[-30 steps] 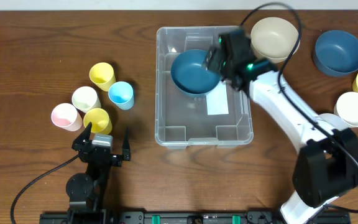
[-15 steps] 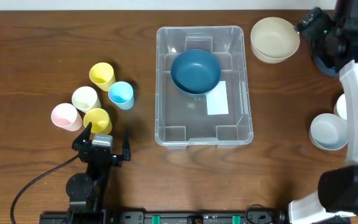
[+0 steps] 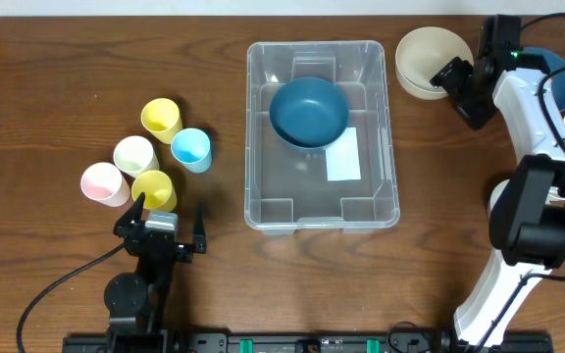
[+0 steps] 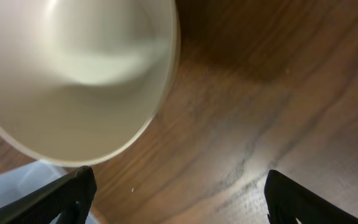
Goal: Pack container
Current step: 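Move the right gripper to the beige bowl and grasp its rim, then carry the beige bowl and stack it onto the teal bowl, then move the right gripper to the second teal bowl and grasp it, then carry the teal bowl and stack it onto the beige bowl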
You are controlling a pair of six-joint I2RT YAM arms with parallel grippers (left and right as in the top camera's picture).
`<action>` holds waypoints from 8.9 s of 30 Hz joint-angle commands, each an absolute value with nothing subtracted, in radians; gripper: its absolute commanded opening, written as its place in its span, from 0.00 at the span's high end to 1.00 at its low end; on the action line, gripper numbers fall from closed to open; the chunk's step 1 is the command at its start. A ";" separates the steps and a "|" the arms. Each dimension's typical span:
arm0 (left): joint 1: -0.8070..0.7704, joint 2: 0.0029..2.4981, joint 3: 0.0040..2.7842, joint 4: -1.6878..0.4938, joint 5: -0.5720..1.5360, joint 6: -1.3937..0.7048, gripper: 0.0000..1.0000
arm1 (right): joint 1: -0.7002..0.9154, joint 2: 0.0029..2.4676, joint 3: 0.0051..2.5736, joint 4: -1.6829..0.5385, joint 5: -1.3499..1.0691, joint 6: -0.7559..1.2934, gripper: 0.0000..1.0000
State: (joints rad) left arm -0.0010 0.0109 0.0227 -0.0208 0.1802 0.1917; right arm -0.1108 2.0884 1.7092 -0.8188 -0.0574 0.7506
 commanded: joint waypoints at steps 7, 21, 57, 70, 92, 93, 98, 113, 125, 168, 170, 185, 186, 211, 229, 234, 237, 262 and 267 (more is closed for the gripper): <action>0.004 0.006 0.004 -0.051 0.194 0.201 0.02 | -0.121 2.145 1.713 -0.733 -0.054 0.770 0.14; 0.004 0.006 0.004 -0.051 0.194 0.201 0.02 | -0.120 2.206 1.713 -0.646 0.009 0.920 0.25; 0.004 0.006 0.004 -0.051 0.194 0.201 0.02 | -0.216 1.911 2.099 -0.879 -0.392 0.714 0.99; 0.004 0.006 0.004 -0.051 0.194 0.201 0.02 | 0.238 1.797 2.082 -1.209 -0.315 0.456 0.99; 0.004 0.006 0.004 -0.051 0.194 0.201 0.02 | 0.301 2.110 2.066 -1.162 -0.235 0.511 0.99; 0.004 0.006 0.004 -0.051 0.194 0.201 0.02 | 0.301 2.122 2.066 -1.155 -0.235 0.511 0.99; 0.004 0.006 0.004 -0.051 0.194 0.201 0.02 | 0.300 2.159 2.066 -1.131 -0.200 0.512 0.98; 0.004 0.006 0.004 -0.051 0.194 0.201 0.02 | 0.302 2.187 2.066 -1.127 -0.161 0.512 0.93; 0.004 0.006 0.004 -0.051 0.194 0.201 0.02 | 0.302 2.203 2.075 -1.115 -0.165 0.511 0.69; 0.004 0.006 0.004 -0.051 0.194 0.201 0.02 | -0.369 2.213 2.032 -1.122 0.012 1.102 0.20; 0.004 0.006 0.004 -0.051 0.194 0.201 0.02 | -0.369 2.213 2.007 -1.093 0.024 1.124 0.20; 0.004 0.006 0.004 -0.051 0.194 0.201 0.02 | -0.373 2.213 1.826 -0.876 0.080 1.212 0.20; 0.004 0.006 0.004 -0.051 0.194 0.201 0.02 | -0.375 2.213 1.824 -0.871 0.083 1.211 0.20; 0.004 0.006 0.004 -0.051 0.194 0.201 0.02 | -0.381 2.250 1.823 -0.826 0.125 1.264 0.36; 0.004 0.006 0.004 -0.051 0.194 0.201 0.02 | -0.419 2.293 1.835 -0.801 0.070 1.211 0.99; 0.004 0.006 0.004 -0.051 0.194 0.201 0.02 | -0.433 2.292 1.919 -0.805 -0.053 1.126 0.99; 0.004 0.006 0.004 -0.051 0.194 0.201 0.02 | -0.438 2.288 2.024 -0.835 -0.173 1.069 0.99; 0.004 0.006 0.004 -0.051 0.194 0.201 0.02 | 0.165 2.127 2.442 -1.478 -0.355 0.397 0.99; 0.004 0.006 0.004 -0.051 0.194 0.201 0.02 | 0.264 2.127 2.371 -1.456 -0.234 0.488 0.98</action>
